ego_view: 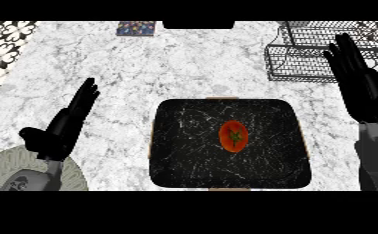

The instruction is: Pick the tomato from the tray and place it in the tiered basket

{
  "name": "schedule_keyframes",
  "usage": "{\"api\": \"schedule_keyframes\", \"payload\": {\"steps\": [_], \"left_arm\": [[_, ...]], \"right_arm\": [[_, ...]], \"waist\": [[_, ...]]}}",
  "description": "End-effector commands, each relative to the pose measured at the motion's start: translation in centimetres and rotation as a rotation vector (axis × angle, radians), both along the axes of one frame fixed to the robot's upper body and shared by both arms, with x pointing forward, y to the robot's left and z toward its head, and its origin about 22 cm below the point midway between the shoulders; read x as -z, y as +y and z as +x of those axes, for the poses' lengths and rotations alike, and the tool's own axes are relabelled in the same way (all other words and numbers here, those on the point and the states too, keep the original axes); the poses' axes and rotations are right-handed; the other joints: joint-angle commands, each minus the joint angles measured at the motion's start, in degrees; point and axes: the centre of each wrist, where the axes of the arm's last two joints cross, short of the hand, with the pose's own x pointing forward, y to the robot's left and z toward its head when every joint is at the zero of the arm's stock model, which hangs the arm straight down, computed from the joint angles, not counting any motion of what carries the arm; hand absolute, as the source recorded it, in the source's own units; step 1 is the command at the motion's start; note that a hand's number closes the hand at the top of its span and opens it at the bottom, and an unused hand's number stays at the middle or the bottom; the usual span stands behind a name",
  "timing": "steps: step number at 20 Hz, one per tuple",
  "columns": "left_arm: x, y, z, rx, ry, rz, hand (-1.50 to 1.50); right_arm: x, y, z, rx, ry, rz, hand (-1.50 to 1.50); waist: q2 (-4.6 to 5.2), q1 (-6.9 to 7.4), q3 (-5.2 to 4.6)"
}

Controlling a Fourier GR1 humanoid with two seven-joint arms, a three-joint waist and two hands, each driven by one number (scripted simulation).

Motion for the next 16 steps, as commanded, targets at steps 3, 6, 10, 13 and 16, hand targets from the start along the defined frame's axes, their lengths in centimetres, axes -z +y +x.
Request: {"api": "schedule_keyframes", "payload": {"steps": [3, 6, 10, 13, 16], "left_arm": [[-2.1, 3.8, 0.8, -0.146, -0.032, 0.144, 0.0], [-3.0, 4.8, 1.2, -0.275, -0.084, 0.301, 0.0], [-2.0, 4.9, 0.4, -0.267, -0.027, 0.264, 0.0], [-2.6, 4.0, 1.2, -0.269, -0.014, 0.268, 0.0], [-1.7, 1.5, 1.3, -0.243, -0.004, 0.26, 0.0]], "right_arm": [[1.5, 5.2, -3.2, 0.002, -0.095, 0.121, 1.5], [2.2, 7.3, -4.7, 0.045, -0.206, 0.24, 1.5], [9.9, 2.6, -9.0, 0.604, 0.128, 0.022, -1.5], [9.2, 6.7, -12.9, 0.647, 0.066, 0.063, -1.5], [6.7, 7.2, -16.3, 0.594, 0.018, -0.037, -1.5]], "waist": [[-0.55, -0.89, -0.01], [-0.82, -1.6, 0.12], [-0.72, -3.84, -0.09], [-0.86, -3.36, -0.12], [-0.5, -2.05, -0.12]]}}
